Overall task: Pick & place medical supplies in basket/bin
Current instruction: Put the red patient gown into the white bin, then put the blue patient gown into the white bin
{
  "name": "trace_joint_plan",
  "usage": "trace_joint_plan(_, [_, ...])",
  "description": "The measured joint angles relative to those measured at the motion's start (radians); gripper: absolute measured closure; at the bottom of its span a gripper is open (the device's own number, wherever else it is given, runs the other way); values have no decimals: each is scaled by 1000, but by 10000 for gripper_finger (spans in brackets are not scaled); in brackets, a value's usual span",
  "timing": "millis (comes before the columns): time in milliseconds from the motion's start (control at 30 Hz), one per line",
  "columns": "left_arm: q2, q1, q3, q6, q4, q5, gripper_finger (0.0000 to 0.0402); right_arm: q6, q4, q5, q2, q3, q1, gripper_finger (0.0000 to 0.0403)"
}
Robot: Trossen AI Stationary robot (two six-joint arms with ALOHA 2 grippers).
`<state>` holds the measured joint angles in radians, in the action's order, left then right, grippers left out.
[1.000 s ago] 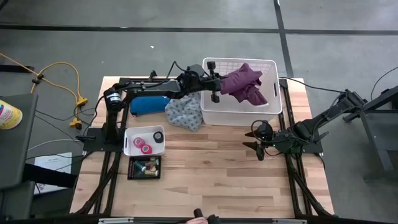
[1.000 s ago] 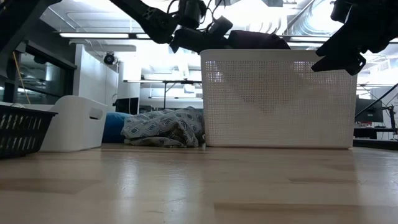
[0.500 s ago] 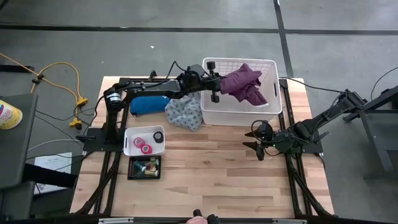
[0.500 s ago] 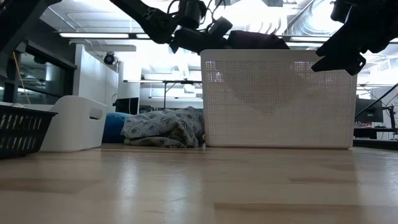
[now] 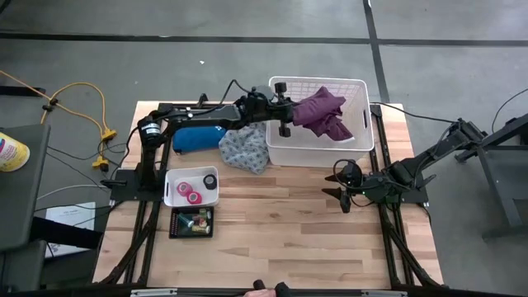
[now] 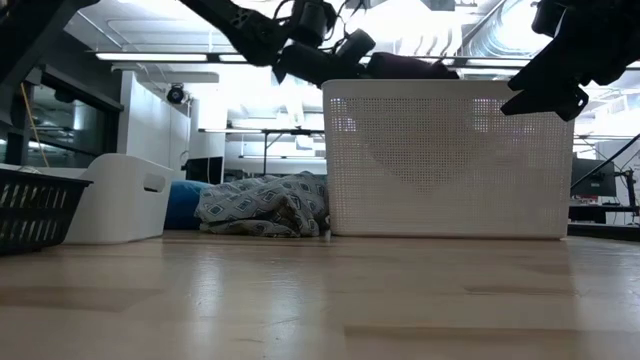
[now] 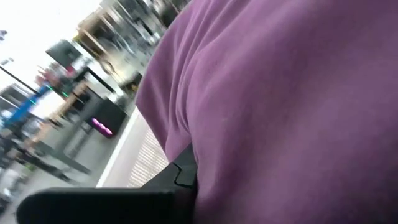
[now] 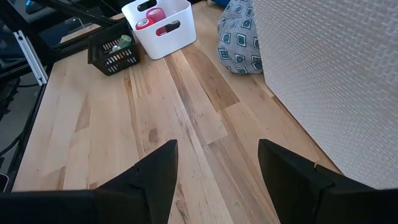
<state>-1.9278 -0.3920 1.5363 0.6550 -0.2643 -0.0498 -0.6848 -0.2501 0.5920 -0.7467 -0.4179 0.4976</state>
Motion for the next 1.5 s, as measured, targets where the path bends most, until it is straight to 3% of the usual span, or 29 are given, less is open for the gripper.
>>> trace_joint_plan(333, [0, -2, 192, 2, 332, -25, 346, 0, 0, 0, 0, 0, 0, 192])
trace_joint_plan(900, [1, -1, 193, -34, 361, -24, 343, 0, 0, 0, 0, 0, 0, 192])
trace_joint_plan(1500, [1, -1, 193, -54, 351, -15, 252, 0, 0, 0, 0, 0, 0, 192])
